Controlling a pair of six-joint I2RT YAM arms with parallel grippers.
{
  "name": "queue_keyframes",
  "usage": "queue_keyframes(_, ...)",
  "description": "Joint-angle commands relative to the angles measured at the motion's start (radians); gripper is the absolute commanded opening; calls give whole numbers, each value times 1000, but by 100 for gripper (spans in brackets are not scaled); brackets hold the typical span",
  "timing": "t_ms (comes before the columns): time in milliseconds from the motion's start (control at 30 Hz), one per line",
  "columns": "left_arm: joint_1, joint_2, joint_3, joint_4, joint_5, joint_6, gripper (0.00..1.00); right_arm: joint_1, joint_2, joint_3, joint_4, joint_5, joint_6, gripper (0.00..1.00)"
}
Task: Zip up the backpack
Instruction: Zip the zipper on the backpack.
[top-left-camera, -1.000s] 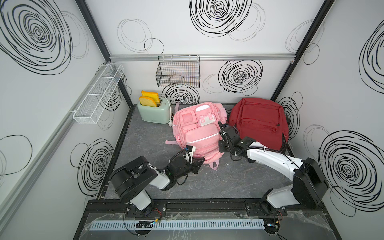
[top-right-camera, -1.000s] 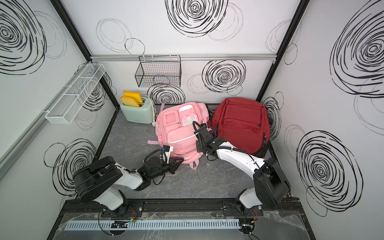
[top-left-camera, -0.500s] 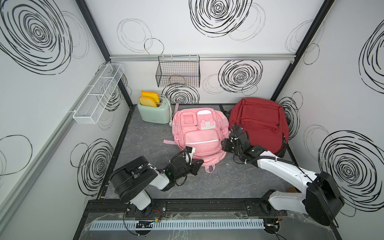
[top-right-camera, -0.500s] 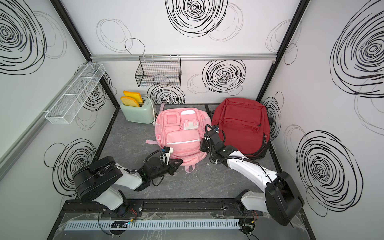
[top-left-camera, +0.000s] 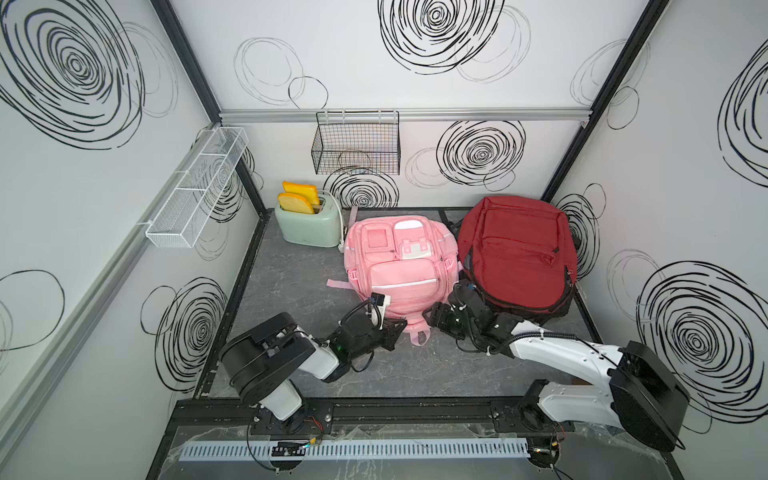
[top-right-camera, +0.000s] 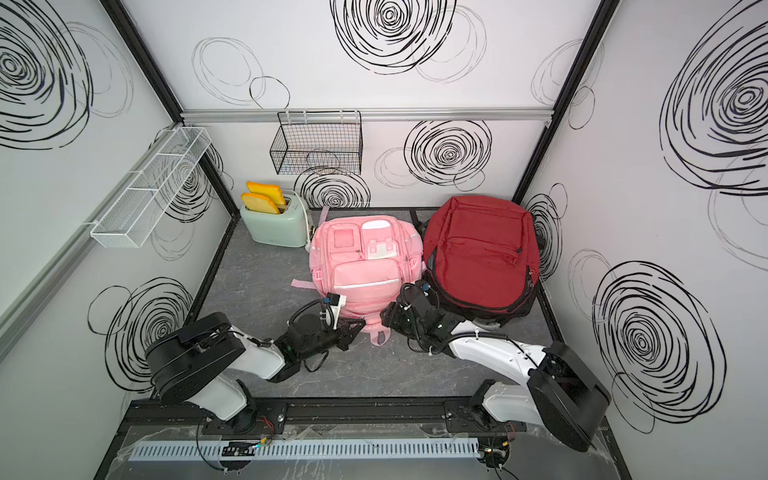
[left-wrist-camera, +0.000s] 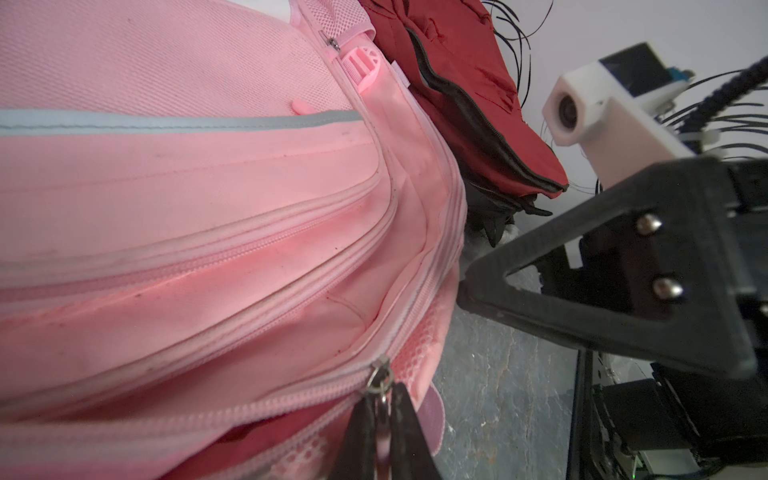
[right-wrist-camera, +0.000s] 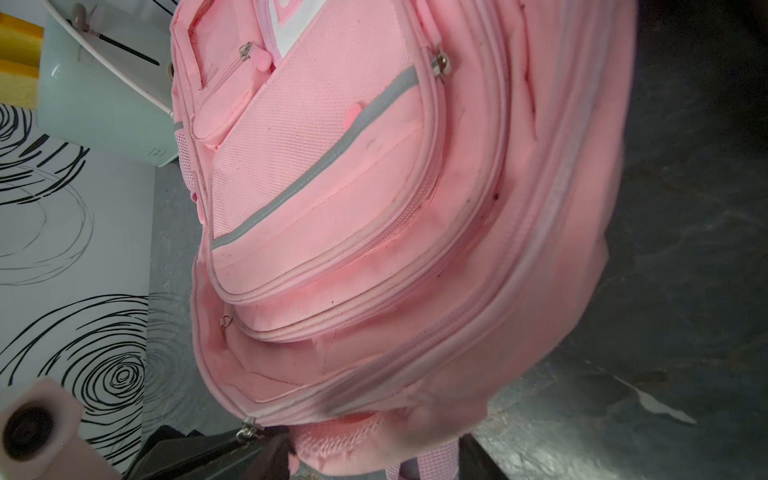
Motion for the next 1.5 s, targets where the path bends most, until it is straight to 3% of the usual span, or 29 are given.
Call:
queue_keyframes(0,-1,-9,-8,60,3,2,0,15,48,-27,86,-13,111,68)
queue_keyframes(367,-3,-7,-8,64,7,2,0,28,40,-106,337,-11,169,71)
queue_keyframes(900,-7,5,-3,65,11,2,0,-35,163,-90,501,-57,164,71)
queue_keyframes(1000,-9,11,0,65,13,2,0,-51,187,-93,528,-77,157,61)
queue_keyframes(1167,-8,12,0,65,13,2,0,-79,201,-101,550,-104,138,25)
queue_keyframes(1300,-8,11,1,64,13,2,0,-86,184,-99,542,-98,118,3)
queue_keyframes(1467,-8,10,0,64,12,2,0,-89,136,-80,481,-71,59,0)
